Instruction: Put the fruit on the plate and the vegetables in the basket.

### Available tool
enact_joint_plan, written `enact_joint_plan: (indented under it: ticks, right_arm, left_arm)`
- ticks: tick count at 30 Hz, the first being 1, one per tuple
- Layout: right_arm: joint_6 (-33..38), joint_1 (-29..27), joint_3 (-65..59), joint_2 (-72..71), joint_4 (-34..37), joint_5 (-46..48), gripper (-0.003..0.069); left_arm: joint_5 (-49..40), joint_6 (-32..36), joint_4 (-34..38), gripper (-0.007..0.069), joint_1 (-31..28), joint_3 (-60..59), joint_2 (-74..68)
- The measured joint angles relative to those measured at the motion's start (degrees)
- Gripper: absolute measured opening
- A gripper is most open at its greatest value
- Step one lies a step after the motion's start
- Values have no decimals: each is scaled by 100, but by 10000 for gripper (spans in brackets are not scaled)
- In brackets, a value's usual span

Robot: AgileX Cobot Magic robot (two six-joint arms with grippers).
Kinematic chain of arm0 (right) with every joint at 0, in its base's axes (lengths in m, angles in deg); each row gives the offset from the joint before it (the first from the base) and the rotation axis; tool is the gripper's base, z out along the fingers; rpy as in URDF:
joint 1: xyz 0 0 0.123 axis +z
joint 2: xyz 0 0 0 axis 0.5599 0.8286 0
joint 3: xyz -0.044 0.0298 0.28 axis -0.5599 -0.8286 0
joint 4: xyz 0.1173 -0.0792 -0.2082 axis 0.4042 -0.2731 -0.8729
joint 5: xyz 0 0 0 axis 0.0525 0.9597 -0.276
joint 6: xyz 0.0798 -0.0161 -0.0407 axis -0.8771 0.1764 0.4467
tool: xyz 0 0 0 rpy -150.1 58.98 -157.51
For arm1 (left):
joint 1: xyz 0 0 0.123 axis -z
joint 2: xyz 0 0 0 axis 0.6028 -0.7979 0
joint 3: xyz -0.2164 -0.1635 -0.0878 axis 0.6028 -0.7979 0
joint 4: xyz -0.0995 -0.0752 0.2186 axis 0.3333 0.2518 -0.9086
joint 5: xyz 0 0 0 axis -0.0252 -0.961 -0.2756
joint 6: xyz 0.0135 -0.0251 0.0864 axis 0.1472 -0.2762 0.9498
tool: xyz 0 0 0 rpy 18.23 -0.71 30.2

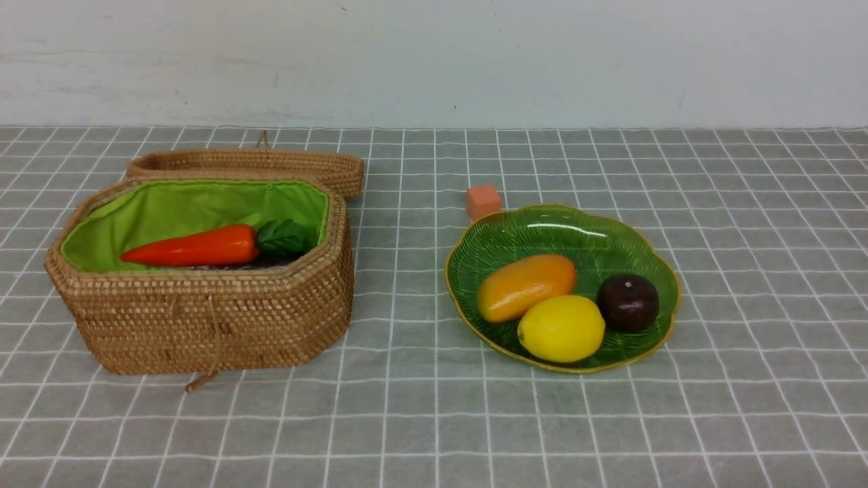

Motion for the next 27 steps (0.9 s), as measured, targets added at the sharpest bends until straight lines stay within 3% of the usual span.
enact_joint_plan:
  ticks: [27]
  right_arm:
    - [0,0,-2,0,2,-6,41]
  left_arm:
    - [2,0,0,238,0,0,0]
